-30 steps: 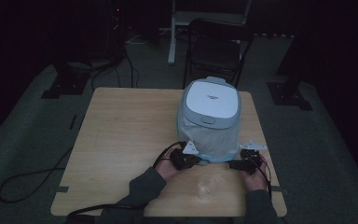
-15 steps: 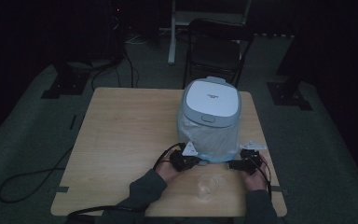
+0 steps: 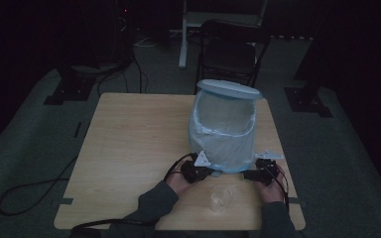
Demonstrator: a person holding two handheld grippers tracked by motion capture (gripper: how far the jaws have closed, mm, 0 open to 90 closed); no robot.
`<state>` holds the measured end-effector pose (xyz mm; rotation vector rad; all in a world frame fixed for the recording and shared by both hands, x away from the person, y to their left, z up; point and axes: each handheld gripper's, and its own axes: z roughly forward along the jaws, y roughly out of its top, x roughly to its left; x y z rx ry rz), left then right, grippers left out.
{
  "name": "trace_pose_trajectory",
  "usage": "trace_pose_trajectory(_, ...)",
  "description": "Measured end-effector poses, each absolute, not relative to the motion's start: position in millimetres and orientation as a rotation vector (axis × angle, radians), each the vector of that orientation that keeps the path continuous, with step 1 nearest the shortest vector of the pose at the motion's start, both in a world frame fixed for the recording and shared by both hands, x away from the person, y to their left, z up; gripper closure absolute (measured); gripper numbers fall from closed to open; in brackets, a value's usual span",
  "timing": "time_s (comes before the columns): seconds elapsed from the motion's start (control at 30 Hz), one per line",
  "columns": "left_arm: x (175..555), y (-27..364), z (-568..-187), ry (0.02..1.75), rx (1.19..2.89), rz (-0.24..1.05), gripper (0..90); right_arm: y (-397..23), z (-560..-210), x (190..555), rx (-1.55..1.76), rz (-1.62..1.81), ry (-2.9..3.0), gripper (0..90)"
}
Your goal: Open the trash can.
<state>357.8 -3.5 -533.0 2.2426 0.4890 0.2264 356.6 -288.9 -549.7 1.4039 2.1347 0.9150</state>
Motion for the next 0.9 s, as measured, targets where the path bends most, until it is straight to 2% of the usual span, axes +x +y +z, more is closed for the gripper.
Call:
trace_pose_trajectory(0.33, 357.9, -2.4, -537.1, 0.504, 2.223, 0.217, 90.0, -288.6, -549.7, 356.3, 1.406, 0.914, 2.133, 12.4)
trace_pose_trajectory(0.57, 357.4, 0.4, -540.4, 0.511, 2.19, 0.216, 90.0, -288.1, -549.2, 351.9, 1.415, 0.922, 2.105, 21.3)
trace_pose_trajectory(0.8, 357.0, 0.8, -541.1, 0.507, 2.183, 0.219, 90.0, -291.6, -547.3, 347.6, 1.427, 0.925, 2.08, 38.1)
trace_pose_trajectory(0.9, 356.9, 0.7, -541.3, 0.504, 2.183, 0.223, 90.0, -293.4, -546.7, 347.1, 1.428, 0.925, 2.079, 41.1)
